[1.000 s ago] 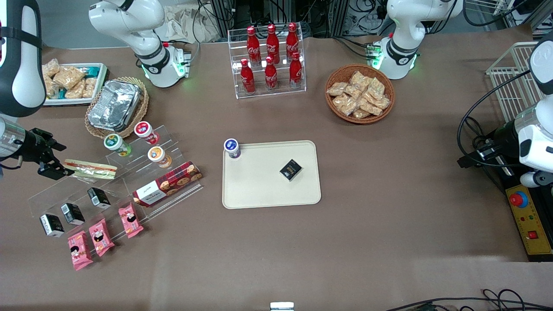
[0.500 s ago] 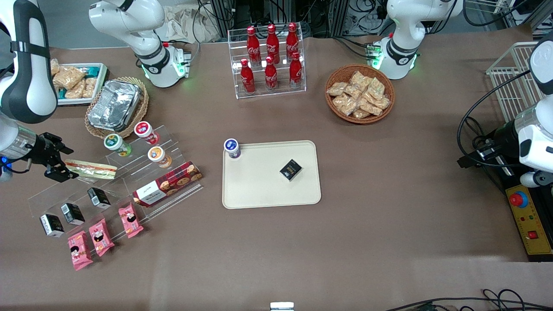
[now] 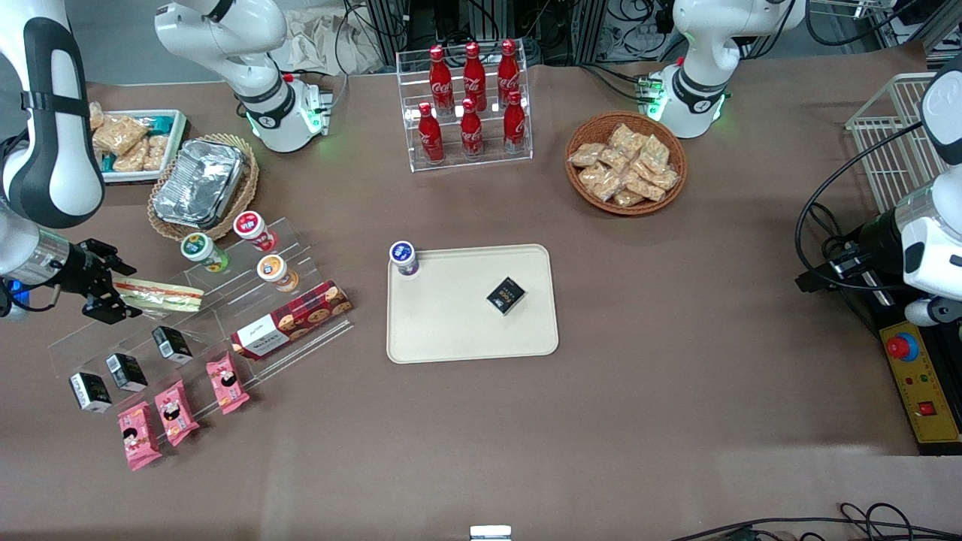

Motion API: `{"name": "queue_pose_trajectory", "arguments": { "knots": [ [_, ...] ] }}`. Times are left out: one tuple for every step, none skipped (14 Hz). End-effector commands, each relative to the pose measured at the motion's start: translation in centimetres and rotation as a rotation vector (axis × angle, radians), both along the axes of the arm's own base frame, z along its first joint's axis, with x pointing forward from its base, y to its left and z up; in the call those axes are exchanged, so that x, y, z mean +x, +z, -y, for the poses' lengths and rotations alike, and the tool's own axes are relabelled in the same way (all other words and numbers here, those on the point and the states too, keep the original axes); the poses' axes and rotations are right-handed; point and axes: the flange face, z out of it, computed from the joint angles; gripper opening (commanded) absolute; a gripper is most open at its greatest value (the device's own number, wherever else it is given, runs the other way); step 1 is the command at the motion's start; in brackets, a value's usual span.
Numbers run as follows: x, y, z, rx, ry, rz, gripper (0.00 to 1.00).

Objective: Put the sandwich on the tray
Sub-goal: 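Lower the open right gripper around the wrapped sandwich and close it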

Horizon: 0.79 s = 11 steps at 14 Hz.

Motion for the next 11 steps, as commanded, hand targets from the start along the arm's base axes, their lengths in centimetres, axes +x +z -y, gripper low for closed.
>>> {"name": "queue_pose_trajectory", "arguments": {
  "knots": [
    [0.3,-0.1,0.4,0.015,-0.026,0.025,0.96],
    [0.1,-0.1,1.2,0.022,-0.053,0.031,0.94],
    [0.1,0.0,1.5,0.034,-0.073,0.041,0.87],
    [0.0,0.0,1.6,0.047,-0.086,0.044,0.83],
    [-0.2,-0.1,2.1,0.048,-0.095,0.041,0.83],
    [-0.3,-0.1,2.2,0.049,-0.096,0.039,0.82],
    [-0.4,-0.2,2.2,0.051,-0.096,0.035,0.80],
    [-0.4,-0.2,2.2,0.051,-0.089,0.035,0.69],
    [-0.4,-0.1,2.2,0.052,-0.087,0.036,0.58],
    [-0.4,0.2,2.2,0.052,-0.083,0.041,0.48],
    [-0.2,0.6,2.3,0.050,-0.083,0.048,0.41]
  ]
}}
